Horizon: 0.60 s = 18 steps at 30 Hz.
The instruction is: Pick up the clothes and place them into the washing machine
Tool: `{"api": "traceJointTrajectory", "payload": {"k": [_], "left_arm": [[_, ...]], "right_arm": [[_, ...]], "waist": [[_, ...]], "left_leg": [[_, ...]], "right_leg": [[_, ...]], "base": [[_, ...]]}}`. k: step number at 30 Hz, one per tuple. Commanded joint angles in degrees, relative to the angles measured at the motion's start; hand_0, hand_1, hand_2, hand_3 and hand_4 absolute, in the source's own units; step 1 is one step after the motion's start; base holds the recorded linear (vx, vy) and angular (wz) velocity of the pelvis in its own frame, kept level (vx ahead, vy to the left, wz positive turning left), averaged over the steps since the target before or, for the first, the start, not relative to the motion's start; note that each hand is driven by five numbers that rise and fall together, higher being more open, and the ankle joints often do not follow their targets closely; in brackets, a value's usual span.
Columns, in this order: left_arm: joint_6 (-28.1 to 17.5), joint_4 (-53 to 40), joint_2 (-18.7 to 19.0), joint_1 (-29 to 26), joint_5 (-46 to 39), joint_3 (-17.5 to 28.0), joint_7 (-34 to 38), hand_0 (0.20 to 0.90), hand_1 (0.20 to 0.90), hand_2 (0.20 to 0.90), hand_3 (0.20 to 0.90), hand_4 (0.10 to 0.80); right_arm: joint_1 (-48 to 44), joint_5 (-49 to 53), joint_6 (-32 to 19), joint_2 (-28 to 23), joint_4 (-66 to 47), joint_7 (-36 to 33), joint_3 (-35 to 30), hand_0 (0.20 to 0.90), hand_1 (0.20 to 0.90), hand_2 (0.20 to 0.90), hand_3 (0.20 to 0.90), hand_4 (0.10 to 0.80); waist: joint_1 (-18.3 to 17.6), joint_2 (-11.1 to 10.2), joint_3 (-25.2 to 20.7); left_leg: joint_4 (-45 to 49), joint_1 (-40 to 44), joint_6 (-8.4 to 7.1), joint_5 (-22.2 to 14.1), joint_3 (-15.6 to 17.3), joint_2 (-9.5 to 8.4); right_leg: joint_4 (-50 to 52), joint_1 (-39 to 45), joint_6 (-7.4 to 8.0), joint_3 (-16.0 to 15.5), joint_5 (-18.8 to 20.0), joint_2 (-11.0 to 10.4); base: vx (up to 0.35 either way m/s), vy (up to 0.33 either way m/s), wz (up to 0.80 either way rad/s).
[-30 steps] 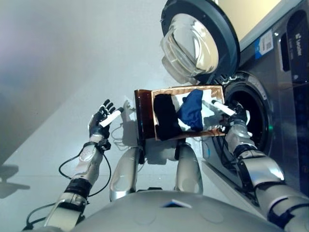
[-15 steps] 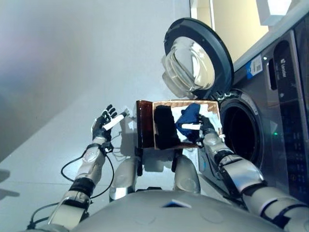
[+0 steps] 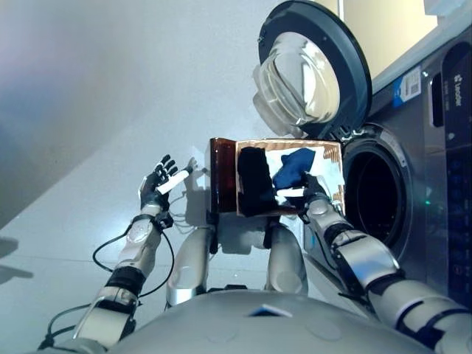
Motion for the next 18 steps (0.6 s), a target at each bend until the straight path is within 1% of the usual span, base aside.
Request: {"api": "traceJointTrajectory", "payload": {"k": [1, 4, 8, 12, 13, 18], "left_arm": [[-3.0, -7.4, 2.1, 0.4, 0.7, 2.3, 0.5, 0.900, 0.900, 0.900, 0.900, 0.800], [-3.0, -8.1, 2.2, 0.5, 0.7, 2.4, 0.8, 0.900, 0.900, 0.900, 0.900, 0.800], [-2.9, -9.3, 2.3, 0.5, 0.8, 2.5, 1.3, 0.900, 0.900, 0.900, 0.900, 0.800], [-2.4, -10.1, 2.8, 0.1, 0.8, 2.1, 0.9, 0.900, 0.900, 0.900, 0.900, 0.800], [-2.4, -10.3, 2.9, 0.1, 0.6, 2.0, 0.7, 0.900, 0.900, 0.900, 0.900, 0.800], [-2.4, -11.1, 3.3, -0.2, 0.8, 1.7, 0.4, 0.900, 0.900, 0.900, 0.900, 0.800]], "right_arm": [[-1.9, -1.1, -0.7, -2.0, -0.9, -2.2, 2.5, 0.900, 0.900, 0.900, 0.900, 0.800], [-2.5, -1.7, -0.8, -2.3, -2.6, -2.4, 3.5, 0.900, 0.900, 0.900, 0.900, 0.800], [-5.6, -4.7, 0.2, -2.4, -3.0, -2.2, 6.3, 0.900, 0.900, 0.900, 0.900, 0.800], [-9.4, -5.2, 1.2, -0.9, 0.5, -0.9, 6.8, 0.900, 0.900, 0.900, 0.900, 0.800], [-9.6, -4.9, 1.1, -0.5, 0.6, -0.7, 6.9, 0.900, 0.900, 0.900, 0.900, 0.800], [-11.3, -4.4, 0.9, 0.8, 0.7, -0.1, 7.2, 0.900, 0.900, 0.900, 0.900, 0.800]], "waist": [[0.7, 0.4, -0.1], [0.5, 0.4, 0.0], [1.0, 0.5, 0.6], [2.3, 1.0, 1.3], [2.6, 1.3, 1.6], [3.5, 1.8, 1.7]], "left_leg": [[5.8, -5.8, -2.93, -1.4, -0.6, 0.97], [7.2, -7.4, -2.92, -1.9, -0.4, 0.95], [11.0, -10.8, -2.81, -3.1, -0.2, 1.18], [16.6, -14.1, -2.19, -5.5, -0.6, 1.26], [18.3, -13.8, -2.30, -7.7, -0.8, 1.37], [21.4, -16.1, -1.60, -9.0, -0.4, 1.00]], "right_leg": [[5.0, -1.4, 0.21, 1.1, -3.2, 0.2], [6.6, -3.2, 0.03, 1.4, -3.7, 0.2], [10.0, -6.6, -0.59, 1.9, -4.8, 0.4], [15.2, -9.7, -1.32, 2.3, -7.1, 0.1], [17.1, -9.7, -1.11, 2.5, -9.2, 0.1], [20.1, -12.3, -1.38, 2.9, -10.2, -0.3]], "base": [[-0.031, 0.004, -0.04], [-0.040, 0.006, -0.07], [-0.056, 0.009, 0.00], [-0.034, 0.014, 0.02], [0.048, 0.018, 0.02], [-0.012, 0.034, -0.02]]}}
